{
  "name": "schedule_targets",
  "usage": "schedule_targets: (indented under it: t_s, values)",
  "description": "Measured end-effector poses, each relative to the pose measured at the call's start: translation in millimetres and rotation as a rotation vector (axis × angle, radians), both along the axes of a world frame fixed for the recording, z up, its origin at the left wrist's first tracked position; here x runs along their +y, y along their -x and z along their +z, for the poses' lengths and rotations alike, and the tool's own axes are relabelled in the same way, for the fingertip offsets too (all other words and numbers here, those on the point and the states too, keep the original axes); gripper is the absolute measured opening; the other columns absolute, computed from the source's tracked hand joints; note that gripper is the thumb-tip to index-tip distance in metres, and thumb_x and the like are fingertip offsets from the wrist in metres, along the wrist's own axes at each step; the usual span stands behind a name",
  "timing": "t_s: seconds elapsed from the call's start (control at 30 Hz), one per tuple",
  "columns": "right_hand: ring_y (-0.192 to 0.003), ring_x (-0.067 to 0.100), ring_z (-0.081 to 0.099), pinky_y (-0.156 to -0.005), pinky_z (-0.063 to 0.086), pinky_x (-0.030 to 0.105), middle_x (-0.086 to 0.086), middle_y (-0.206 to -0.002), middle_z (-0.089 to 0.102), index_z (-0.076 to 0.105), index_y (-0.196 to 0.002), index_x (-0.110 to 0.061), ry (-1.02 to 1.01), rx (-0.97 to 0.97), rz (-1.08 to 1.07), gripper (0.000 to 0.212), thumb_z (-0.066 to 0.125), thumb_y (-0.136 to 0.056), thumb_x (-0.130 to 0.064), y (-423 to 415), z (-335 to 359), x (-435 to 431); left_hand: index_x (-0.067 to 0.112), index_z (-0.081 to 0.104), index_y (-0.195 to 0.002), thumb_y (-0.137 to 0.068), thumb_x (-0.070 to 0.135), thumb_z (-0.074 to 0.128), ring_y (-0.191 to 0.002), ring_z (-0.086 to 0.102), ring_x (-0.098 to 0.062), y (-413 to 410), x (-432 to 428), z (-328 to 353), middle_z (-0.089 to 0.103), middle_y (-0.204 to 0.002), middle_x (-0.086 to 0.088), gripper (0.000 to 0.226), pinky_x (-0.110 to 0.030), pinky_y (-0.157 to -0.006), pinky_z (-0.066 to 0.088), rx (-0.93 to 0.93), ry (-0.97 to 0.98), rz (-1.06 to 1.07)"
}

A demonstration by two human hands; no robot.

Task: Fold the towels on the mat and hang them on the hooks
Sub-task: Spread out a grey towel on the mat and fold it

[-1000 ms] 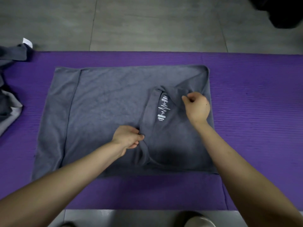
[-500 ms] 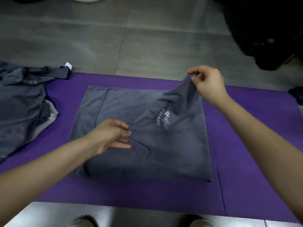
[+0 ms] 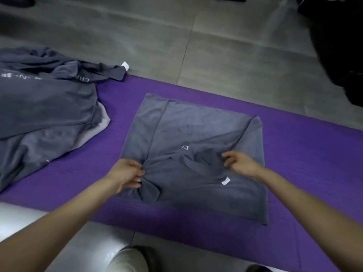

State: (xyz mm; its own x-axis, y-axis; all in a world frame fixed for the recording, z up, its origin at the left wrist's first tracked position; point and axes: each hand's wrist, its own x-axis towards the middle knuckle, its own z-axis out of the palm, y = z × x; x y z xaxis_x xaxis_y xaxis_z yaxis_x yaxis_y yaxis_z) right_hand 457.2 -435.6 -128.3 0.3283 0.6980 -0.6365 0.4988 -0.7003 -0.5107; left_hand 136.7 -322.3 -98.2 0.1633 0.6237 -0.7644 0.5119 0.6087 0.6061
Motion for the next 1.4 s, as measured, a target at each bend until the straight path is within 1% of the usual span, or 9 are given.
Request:
schedule_targets:
  t_s: [0.1,0.23,0.4,0.53,0.67,0.83,0.97,1.17,1.4]
  values:
    - [-0.089,0.018,0.06,-0.082,0.048,0.03,-0.002,-0.084,0.063,0.058,-0.12,-0.013,-0.01,-0.134,-0.074,0.045,0.072,-0.079,-0.023,8.2,-16.4,-1.0,0.011,0.053,-0.082,-0.085,-0.003,0.06,-0.059,0.05,-0.015,-0.6,-4.9,-20.9,0.052,-0.068,-0.007,0.016,-0.024,-0.045,0.05,0.02,-0.033,0.033]
    - [-0.081,0.022,0.063,-0.069,0.045,0.032,0.003,-0.074,0.064,0.065,-0.075,-0.013,0.01,-0.29,-0.014,0.039,0.069,-0.076,-0.052,24.7,-22.2,-3.4,0.014,0.052,-0.075,-0.083,-0.002,0.063,-0.056,0.048,-0.014,1.3,-12.0,-33.9,0.05,-0.064,-0.005,0.021,-0.019,-0.042,0.048,0.041,-0.067,0.033]
    - [-0.091,0.026,0.064,-0.07,0.043,0.029,0.007,-0.081,0.065,0.059,-0.065,-0.02,0.096,-0.286,0.134,0.025,0.071,-0.079,-0.038,33.7,-16.5,-6.5,0.012,0.051,-0.072,-0.083,-0.006,0.061,-0.054,0.046,-0.015,6.3,-18.7,-42.3,0.048,-0.062,-0.008,0.023,-0.014,-0.037,0.046,0.059,-0.089,0.032]
    - [-0.1,0.03,0.062,-0.077,0.046,0.033,0.01,-0.104,0.069,0.073,-0.1,-0.021,-0.137,-0.551,0.204,0.024,0.068,-0.083,-0.036,21.5,31.0,3.4,0.011,0.053,-0.078,-0.086,-0.006,0.058,-0.059,0.048,-0.015,5.3,-21.4,-31.8,0.049,-0.067,-0.007,0.02,-0.018,-0.042,0.049,-0.009,-0.122,0.061]
    - [-0.09,0.032,0.064,-0.071,0.045,0.034,0.016,-0.093,0.069,0.074,-0.095,-0.015,-0.378,-0.731,0.266,0.026,0.073,-0.078,-0.033,5.1,106.8,53.6,0.011,0.055,-0.079,-0.087,-0.006,0.056,-0.071,0.053,-0.019,6.6,-16.4,7.7,0.052,-0.077,-0.011,0.018,-0.025,-0.053,0.055,-0.208,-0.091,0.078]
    - [-0.037,0.0,0.055,-0.047,0.048,0.014,-0.005,-0.043,0.059,0.066,-0.088,0.001,-0.521,-0.273,0.173,0.011,0.071,-0.078,-0.001,17.4,159.7,161.7,0.007,0.058,-0.08,-0.085,-0.005,0.056,-0.07,0.057,-0.018,22.5,0.3,44.1,0.054,-0.08,-0.009,0.013,-0.027,-0.055,0.058,-0.351,-0.131,0.16]
    - [-0.037,0.006,0.056,-0.05,0.054,0.019,-0.008,-0.037,0.055,0.062,-0.091,0.001,-0.431,-0.029,0.049,0.017,0.061,-0.08,0.014,39.6,139.1,235.2,0.011,0.055,-0.076,-0.087,-0.007,0.055,-0.065,0.052,-0.016,47.2,13.7,24.7,0.052,-0.074,-0.006,0.02,-0.024,-0.049,0.055,-0.265,-0.139,0.244]
    - [-0.03,0.002,0.05,-0.044,0.049,0.015,-0.008,-0.033,0.051,0.053,-0.063,-0.004,-0.29,-0.024,-0.053,0.028,0.057,-0.083,0.016,74.1,52.5,279.5,0.002,0.058,-0.09,-0.087,-0.01,0.053,-0.074,0.055,-0.019,76.6,17.1,-33.1,0.055,-0.089,-0.018,0.014,-0.023,-0.052,0.055,-0.111,-0.05,0.079]
    - [-0.07,0.01,0.055,-0.059,0.044,0.014,0.003,-0.083,0.062,0.071,-0.091,-0.006,-0.442,-0.274,-0.101,0.018,0.061,-0.078,0.001,105.4,-3.8,340.9,0.016,0.06,-0.079,-0.076,-0.013,0.059,-0.073,0.056,-0.022,86.4,34.6,-65.7,0.058,-0.075,-0.006,0.029,-0.042,-0.076,0.053,0.057,-0.165,-0.041]
